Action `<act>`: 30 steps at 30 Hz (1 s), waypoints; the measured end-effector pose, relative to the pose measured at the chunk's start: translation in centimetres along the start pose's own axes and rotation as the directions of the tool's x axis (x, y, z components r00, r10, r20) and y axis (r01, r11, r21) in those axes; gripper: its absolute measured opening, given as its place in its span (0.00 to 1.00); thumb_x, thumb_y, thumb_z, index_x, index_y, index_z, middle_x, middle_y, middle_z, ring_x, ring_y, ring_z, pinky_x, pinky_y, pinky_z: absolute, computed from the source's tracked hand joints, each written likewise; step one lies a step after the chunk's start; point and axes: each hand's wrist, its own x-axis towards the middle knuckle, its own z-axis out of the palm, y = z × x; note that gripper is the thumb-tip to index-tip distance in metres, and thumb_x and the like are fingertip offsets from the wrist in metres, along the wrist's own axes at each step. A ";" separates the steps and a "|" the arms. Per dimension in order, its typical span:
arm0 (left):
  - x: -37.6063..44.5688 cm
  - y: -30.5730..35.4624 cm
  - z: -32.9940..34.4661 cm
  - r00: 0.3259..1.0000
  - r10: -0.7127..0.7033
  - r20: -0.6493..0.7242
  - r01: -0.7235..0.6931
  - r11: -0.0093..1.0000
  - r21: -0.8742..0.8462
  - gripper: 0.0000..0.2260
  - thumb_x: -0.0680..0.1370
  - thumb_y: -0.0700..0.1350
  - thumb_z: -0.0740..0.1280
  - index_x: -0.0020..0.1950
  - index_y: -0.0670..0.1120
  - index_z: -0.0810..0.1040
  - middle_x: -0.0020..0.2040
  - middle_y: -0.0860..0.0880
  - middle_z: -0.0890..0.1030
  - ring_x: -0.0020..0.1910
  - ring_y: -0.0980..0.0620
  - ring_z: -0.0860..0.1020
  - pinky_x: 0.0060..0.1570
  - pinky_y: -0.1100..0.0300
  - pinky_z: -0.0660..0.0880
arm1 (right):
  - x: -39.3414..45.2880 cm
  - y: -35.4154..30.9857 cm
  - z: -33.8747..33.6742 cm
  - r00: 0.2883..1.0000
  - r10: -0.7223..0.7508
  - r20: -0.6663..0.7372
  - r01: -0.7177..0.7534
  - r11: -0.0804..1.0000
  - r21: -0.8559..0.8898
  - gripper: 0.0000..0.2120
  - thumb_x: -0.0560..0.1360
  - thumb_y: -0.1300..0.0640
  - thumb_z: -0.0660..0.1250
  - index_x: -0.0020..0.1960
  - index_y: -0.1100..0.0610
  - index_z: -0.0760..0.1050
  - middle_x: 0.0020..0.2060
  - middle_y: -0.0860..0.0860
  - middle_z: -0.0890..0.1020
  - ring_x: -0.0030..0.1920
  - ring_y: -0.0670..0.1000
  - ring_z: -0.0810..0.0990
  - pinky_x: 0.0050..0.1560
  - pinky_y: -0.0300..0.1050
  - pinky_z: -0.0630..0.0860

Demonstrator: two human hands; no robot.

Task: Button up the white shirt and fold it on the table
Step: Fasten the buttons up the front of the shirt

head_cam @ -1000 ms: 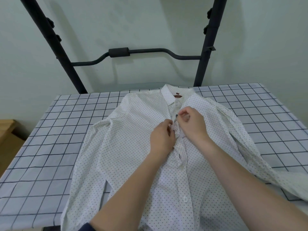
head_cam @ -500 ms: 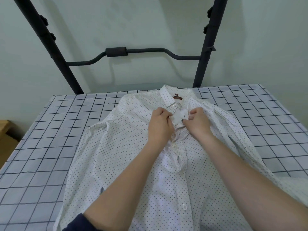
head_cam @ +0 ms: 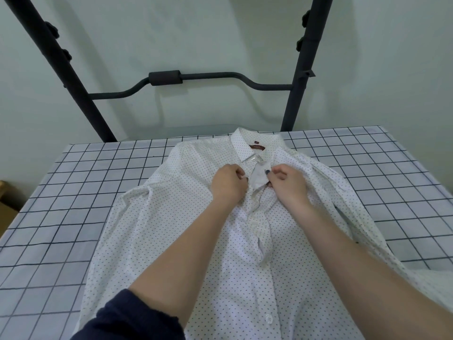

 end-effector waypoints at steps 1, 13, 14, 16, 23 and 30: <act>-0.1 0.0 0.0 1.000 0.009 0.000 -0.009 1.000 -0.016 0.06 0.76 0.39 0.67 0.50 0.46 0.81 0.44 0.50 0.82 0.41 0.52 0.79 0.36 0.61 0.75 | 0.0 -0.2 0.2 1.000 -0.022 -0.008 0.022 1.000 0.002 0.08 0.78 0.54 0.65 0.55 0.54 0.77 0.48 0.47 0.83 0.47 0.48 0.81 0.47 0.45 0.78; 0.6 0.4 -0.1 0.980 -0.139 0.142 0.185 0.899 -0.398 0.05 0.75 0.33 0.67 0.41 0.41 0.80 0.30 0.47 0.80 0.26 0.52 0.75 0.31 0.59 0.75 | 1.2 -1.0 2.4 0.993 -0.099 0.066 0.102 0.994 -0.045 0.09 0.76 0.56 0.69 0.56 0.53 0.81 0.39 0.43 0.81 0.40 0.41 0.79 0.44 0.38 0.76; 0.6 0.5 -0.1 0.977 -0.153 0.148 0.202 0.880 -0.429 0.06 0.74 0.33 0.67 0.40 0.40 0.81 0.30 0.45 0.80 0.26 0.50 0.75 0.33 0.58 0.76 | 1.2 -0.8 2.4 0.993 -0.101 0.060 0.103 0.995 -0.017 0.09 0.76 0.56 0.69 0.56 0.53 0.81 0.40 0.42 0.80 0.40 0.40 0.78 0.43 0.36 0.75; 0.7 0.6 -0.3 0.965 -0.194 0.174 0.257 0.822 -0.509 0.07 0.74 0.32 0.67 0.38 0.39 0.81 0.31 0.42 0.80 0.28 0.48 0.76 0.37 0.54 0.79 | 1.1 -0.5 2.3 0.993 -0.104 0.050 0.103 0.994 0.029 0.09 0.76 0.57 0.69 0.55 0.54 0.82 0.39 0.41 0.80 0.40 0.39 0.78 0.45 0.37 0.76; 1.1 1.0 -0.9 0.900 -0.313 0.303 0.436 0.662 -0.610 0.04 0.75 0.32 0.68 0.47 0.33 0.81 0.36 0.39 0.82 0.27 0.50 0.80 0.38 0.59 0.82 | 0.8 0.1 2.5 0.991 -0.131 0.025 0.128 0.985 0.112 0.08 0.75 0.59 0.71 0.54 0.54 0.83 0.43 0.44 0.84 0.45 0.43 0.82 0.51 0.41 0.80; 1.1 0.9 -1.4 0.871 -0.336 0.358 0.491 0.598 -0.633 0.02 0.74 0.33 0.68 0.43 0.35 0.81 0.35 0.41 0.83 0.29 0.51 0.81 0.45 0.58 0.82 | 0.9 0.2 2.0 0.989 -0.133 0.068 0.125 0.986 0.113 0.12 0.77 0.54 0.67 0.38 0.57 0.83 0.31 0.52 0.83 0.31 0.51 0.79 0.37 0.43 0.72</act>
